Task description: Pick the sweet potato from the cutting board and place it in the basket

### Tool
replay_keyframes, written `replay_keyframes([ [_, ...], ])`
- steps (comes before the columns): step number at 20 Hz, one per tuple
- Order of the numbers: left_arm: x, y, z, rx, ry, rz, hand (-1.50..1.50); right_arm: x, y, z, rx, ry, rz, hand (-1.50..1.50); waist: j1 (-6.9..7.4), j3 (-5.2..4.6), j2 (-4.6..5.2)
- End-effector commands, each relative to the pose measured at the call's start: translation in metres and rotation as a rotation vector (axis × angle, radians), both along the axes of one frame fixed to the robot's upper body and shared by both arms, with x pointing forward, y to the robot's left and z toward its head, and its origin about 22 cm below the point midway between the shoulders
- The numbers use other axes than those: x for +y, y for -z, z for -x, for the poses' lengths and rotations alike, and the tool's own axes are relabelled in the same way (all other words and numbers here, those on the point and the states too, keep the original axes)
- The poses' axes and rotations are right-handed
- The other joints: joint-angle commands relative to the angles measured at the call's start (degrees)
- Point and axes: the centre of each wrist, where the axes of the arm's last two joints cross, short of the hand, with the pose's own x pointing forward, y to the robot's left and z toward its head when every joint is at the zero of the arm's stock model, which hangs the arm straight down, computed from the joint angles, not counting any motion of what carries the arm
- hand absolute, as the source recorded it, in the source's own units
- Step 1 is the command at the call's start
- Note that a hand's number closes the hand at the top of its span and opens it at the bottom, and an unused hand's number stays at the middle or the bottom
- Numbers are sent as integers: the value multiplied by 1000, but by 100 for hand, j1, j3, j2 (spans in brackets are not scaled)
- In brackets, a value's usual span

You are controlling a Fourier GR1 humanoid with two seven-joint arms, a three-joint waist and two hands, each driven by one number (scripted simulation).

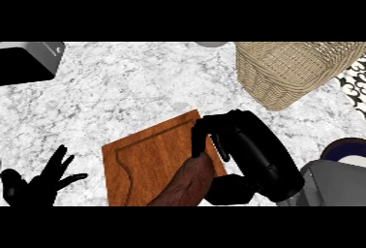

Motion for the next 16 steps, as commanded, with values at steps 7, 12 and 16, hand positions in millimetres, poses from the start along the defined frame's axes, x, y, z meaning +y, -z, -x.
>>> replay_keyframes([
  [7,-4,17,5,96,9,-10,0,-99,-103,-4,-112,276,-179,150,314,-82,141],
  [12,-8,15,-10,103,28,-10,0,-143,-145,-18,-87,344,-202,150,445,-93,144],
  [16,-7,26,-5,102,72,-2,0,-195,-161,-40,-70,402,-221,150,590,-104,161],
])
